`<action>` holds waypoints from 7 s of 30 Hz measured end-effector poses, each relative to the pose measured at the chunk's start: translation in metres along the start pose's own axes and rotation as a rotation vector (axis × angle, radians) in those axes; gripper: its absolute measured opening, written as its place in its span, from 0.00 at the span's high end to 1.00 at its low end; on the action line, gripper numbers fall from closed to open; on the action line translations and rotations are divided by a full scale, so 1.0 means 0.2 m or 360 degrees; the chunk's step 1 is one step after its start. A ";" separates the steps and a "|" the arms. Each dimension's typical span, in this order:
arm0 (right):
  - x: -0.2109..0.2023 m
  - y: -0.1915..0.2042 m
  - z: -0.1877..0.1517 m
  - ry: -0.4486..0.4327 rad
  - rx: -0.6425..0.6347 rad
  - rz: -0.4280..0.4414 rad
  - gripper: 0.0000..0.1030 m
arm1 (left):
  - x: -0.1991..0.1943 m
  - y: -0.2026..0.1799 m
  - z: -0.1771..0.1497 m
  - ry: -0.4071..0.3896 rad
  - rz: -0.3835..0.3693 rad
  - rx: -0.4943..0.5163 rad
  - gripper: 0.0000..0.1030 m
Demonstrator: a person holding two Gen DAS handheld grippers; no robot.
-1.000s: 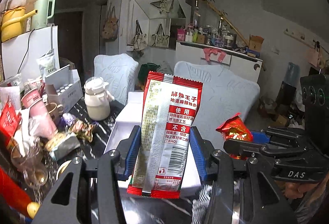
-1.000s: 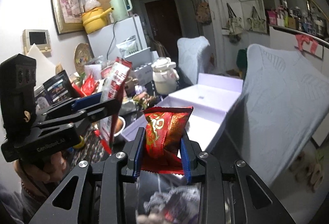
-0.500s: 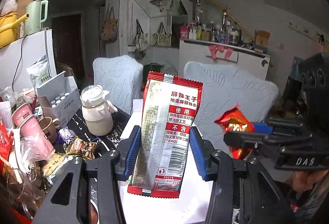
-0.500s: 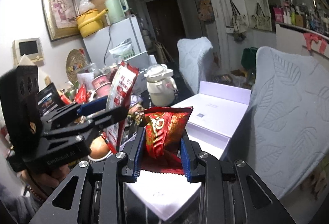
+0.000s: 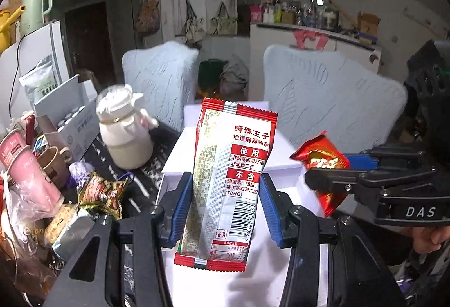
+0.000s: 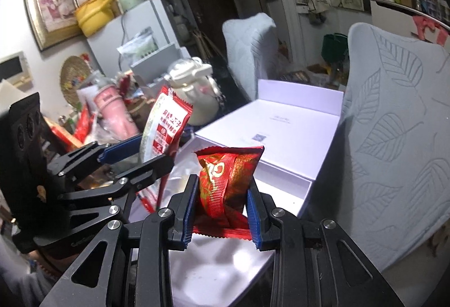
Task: Organize soft objects
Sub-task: 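Lower the white-red packet into the box with the left gripper while the right drops the red packet, then withdraw both grippers from the box back toward the item pile, then grasp the GOZY snack packet with the right gripper while the left grasps the gingham scrunchie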
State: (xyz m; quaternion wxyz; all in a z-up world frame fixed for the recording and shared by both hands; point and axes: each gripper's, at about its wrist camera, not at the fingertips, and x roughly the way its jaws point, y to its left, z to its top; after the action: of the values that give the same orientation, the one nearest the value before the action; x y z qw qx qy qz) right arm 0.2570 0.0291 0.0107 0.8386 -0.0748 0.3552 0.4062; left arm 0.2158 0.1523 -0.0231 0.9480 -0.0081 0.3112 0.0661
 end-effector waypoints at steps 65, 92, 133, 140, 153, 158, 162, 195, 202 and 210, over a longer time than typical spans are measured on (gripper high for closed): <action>-0.10 0.04 0.04 0.0044 0.0011 -0.0168 0.51 | -0.11 0.02 0.09 0.0195 0.0161 -0.0074 0.35; -0.90 0.36 -0.05 -0.0333 -0.0200 -0.0345 0.19 | -0.92 -0.20 0.17 -0.0183 0.0197 -0.0032 0.20; -1.10 0.46 -0.89 -0.0312 0.0026 -0.0343 0.18 | -1.15 -0.45 -0.60 0.0043 -0.0113 -0.0181 0.19; -1.03 0.42 -1.02 -0.0241 0.0115 -0.0339 0.18 | -1.09 -0.44 -0.71 0.0140 -0.0127 -0.0220 0.19; -0.88 0.27 -1.24 -0.0081 0.0252 -0.0359 0.18 | -0.89 -0.50 -0.86 0.0321 -0.0215 -0.0242 0.20; -0.87 0.18 -1.25 -0.0078 0.0263 -0.0399 0.18 | -0.83 -0.54 -0.85 0.0337 -0.0263 -0.0273 0.20; -0.85 0.09 -1.25 -0.0073 0.0272 -0.0396 0.18 | -0.77 -0.56 -0.85 0.0367 -0.0244 -0.0286 0.19; -0.39 0.11 -0.95 0.0172 -0.0730 -0.0134 0.34 | -0.51 -0.47 -0.74 0.0432 -0.0082 -0.0391 0.20; -0.36 0.04 -0.93 0.0212 -0.0586 -0.0019 0.71 | -0.46 -0.51 -0.73 0.0464 -0.0131 -0.0379 0.19; -0.59 -0.11 -0.85 -0.0030 -0.0236 0.0042 0.71 | -0.34 -0.60 -0.69 0.0512 -0.0204 -0.0266 0.19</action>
State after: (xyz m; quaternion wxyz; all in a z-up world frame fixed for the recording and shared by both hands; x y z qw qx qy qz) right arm 0.1328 -0.1306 -0.0401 0.8286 -0.1282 0.3172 0.4432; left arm 0.0957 0.0179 -0.0965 0.8843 -0.1172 0.4510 0.0292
